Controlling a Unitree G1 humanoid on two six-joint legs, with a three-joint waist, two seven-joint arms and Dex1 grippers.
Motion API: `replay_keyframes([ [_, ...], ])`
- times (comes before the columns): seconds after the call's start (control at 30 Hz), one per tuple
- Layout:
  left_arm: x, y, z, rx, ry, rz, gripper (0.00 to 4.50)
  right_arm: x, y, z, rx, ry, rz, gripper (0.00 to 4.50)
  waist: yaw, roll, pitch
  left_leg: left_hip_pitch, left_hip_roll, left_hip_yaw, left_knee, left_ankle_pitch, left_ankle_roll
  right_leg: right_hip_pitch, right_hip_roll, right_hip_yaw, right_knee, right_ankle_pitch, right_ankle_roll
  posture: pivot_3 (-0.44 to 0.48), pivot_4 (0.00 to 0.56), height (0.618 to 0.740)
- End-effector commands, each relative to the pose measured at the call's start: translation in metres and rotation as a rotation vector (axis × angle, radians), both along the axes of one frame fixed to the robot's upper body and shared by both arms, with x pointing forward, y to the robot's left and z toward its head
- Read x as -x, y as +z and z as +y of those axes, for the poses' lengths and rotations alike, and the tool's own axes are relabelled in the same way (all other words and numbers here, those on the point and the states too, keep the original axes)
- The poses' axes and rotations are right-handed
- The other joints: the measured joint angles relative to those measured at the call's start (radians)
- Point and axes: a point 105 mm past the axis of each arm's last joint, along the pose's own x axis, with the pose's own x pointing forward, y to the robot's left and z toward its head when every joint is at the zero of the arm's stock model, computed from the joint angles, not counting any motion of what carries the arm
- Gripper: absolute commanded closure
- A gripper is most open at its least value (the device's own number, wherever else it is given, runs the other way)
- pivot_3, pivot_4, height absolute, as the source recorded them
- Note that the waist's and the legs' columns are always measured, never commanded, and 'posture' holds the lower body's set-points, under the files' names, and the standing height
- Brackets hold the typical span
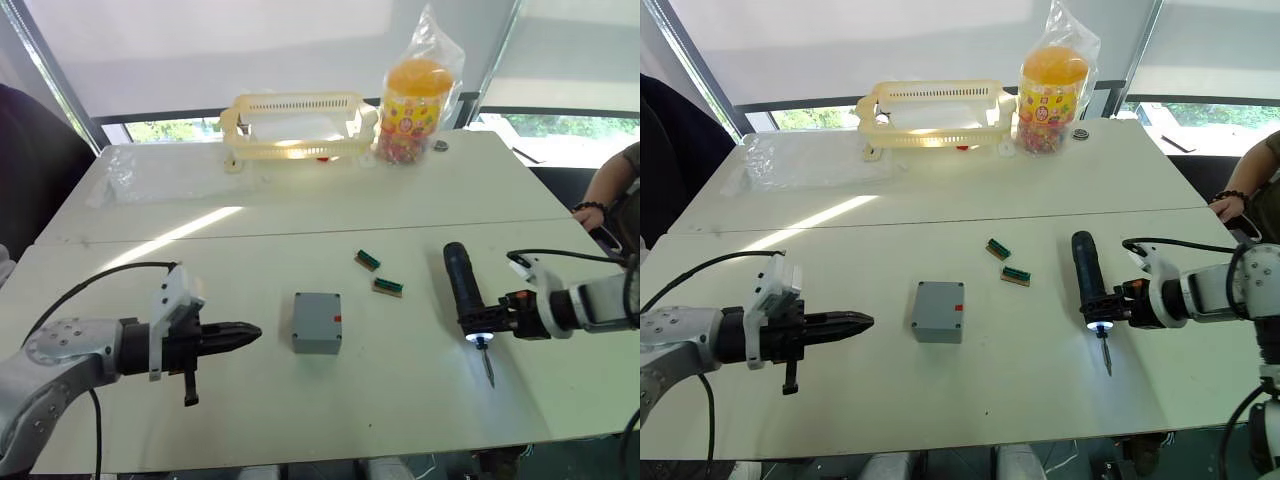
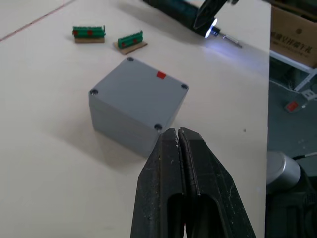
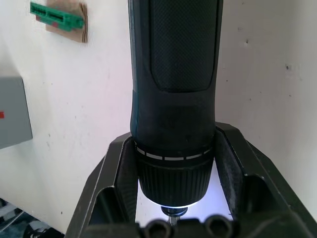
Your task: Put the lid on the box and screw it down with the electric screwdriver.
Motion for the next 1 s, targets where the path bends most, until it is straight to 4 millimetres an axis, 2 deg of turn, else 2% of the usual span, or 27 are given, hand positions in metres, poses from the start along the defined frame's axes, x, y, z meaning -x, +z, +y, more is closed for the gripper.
replay_keyframes([
  [0.03,0.000,0.002,-0.006,0.024,-0.016,-0.005,4.50,-0.008,0.014,-0.003,0.006,-0.015,-0.044,2.73,0.002,0.000,0.000,0.000,0.000,0.000,0.000,0.000,0.000,0.000,0.000,0.000,0.000,0.000,0.000,0.000,0.150,0.740],
  [0.17,-0.003,0.000,-0.008,0.029,-0.015,-0.005,4.50,-0.012,0.010,-0.006,0.040,-0.031,-0.043,2.73,0.005,0.000,0.000,0.000,0.000,0.000,0.000,0.000,0.000,0.000,0.000,0.000,0.000,0.000,0.000,0.000,0.150,0.740],
  [0.23,-0.007,-0.001,-0.008,0.027,0.001,-0.011,4.50,-0.014,0.008,-0.008,0.060,-0.033,-0.048,1.70,0.004,0.000,0.000,0.000,0.000,0.000,0.000,0.000,0.000,0.000,0.000,0.000,0.000,0.000,0.000,0.000,0.150,0.740],
  [0.27,-0.009,-0.002,-0.008,0.025,0.011,-0.014,4.50,-0.014,0.008,-0.008,0.065,-0.029,-0.050,1.46,0.004,0.000,0.000,0.000,0.000,0.000,0.001,0.000,0.000,0.000,0.000,0.000,0.000,0.000,0.000,0.000,0.150,0.740],
  [0.33,-0.015,-0.004,-0.008,0.018,0.042,-0.046,4.50,-0.016,0.009,-0.007,0.074,-0.023,-0.073,0.41,0.004,0.000,0.000,0.000,0.000,0.000,0.002,0.000,0.000,0.002,0.000,0.000,0.000,0.000,0.000,0.000,0.150,0.740],
  [0.37,-0.020,-0.004,-0.008,0.022,0.070,-0.077,4.50,-0.019,0.011,-0.007,0.076,-0.020,-0.098,0.06,0.004,-0.001,0.000,0.001,0.000,-0.001,0.002,0.000,0.000,0.002,0.000,0.000,0.000,0.000,0.000,0.000,0.150,0.740],
  [0.43,-0.025,-0.005,-0.006,0.039,0.111,-0.071,4.50,-0.025,0.018,-0.009,0.094,-0.027,-0.177,0.06,0.005,-0.001,0.000,0.001,0.000,-0.001,0.004,0.000,0.000,0.004,0.000,0.000,0.000,0.000,0.000,0.000,0.150,0.740],
  [0.53,-0.036,0.004,0.001,0.148,0.186,-0.022,4.50,-0.035,0.035,-0.015,0.133,-0.015,-0.367,0.06,0.009,-0.001,0.000,0.000,0.000,-0.001,0.005,0.000,0.000,0.005,0.000,0.000,0.000,0.001,0.002,0.000,0.150,0.740],
  [0.6,-0.040,0.010,0.007,0.199,0.225,-0.011,4.50,-0.039,0.053,-0.013,0.131,0.013,-0.521,0.06,0.007,-0.001,0.000,0.000,0.000,-0.002,0.006,0.000,0.000,0.005,0.000,-0.001,0.000,0.001,0.003,0.000,0.150,0.740],
  [0.67,-0.041,0.013,0.011,0.228,0.247,-0.002,4.50,-0.038,0.062,-0.011,0.121,0.032,-0.592,0.06,0.005,-0.001,0.000,0.000,0.000,-0.002,0.005,0.000,0.000,0.004,0.000,-0.001,0.000,0.003,0.006,0.000,0.150,0.740],
  [0.73,-0.040,0.012,0.019,0.224,0.281,0.007,4.50,-0.036,0.080,-0.005,0.127,0.079,-0.766,0.06,0.002,-0.001,0.000,0.001,0.000,-0.002,0.005,0.000,0.000,0.005,0.000,-0.001,0.000,0.003,0.006,0.000,0.150,0.740],
  [0.8,-0.035,0.004,0.029,0.192,0.318,0.028,4.50,-0.019,0.089,0.012,0.085,0.155,-0.890,0.06,0.001,-0.001,0.000,0.001,0.000,-0.002,0.005,0.000,0.000,0.005,0.000,0.000,0.001,0.003,0.006,0.000,0.150,0.740],
  [0.9,-0.021,-0.017,0.041,0.127,0.360,0.087,4.50,0.023,0.067,0.045,-0.013,0.295,-0.904,0.06,0.005,-0.001,-0.001,0.002,0.001,-0.003,0.003,-0.001,0.001,0.005,0.001,-0.001,0.002,0.003,0.006,0.000,0.150,0.740],
  [1.0,-0.011,-0.041,0.046,0.080,0.370,0.144,4.50,0.049,0.038,0.069,-0.102,0.346,-0.842,0.06,0.009,0.000,0.000,0.002,0.001,-0.004,0.004,-0.001,0.001,0.006,0.001,-0.002,0.001,0.002,0.006,0.000,0.150,0.740],
])
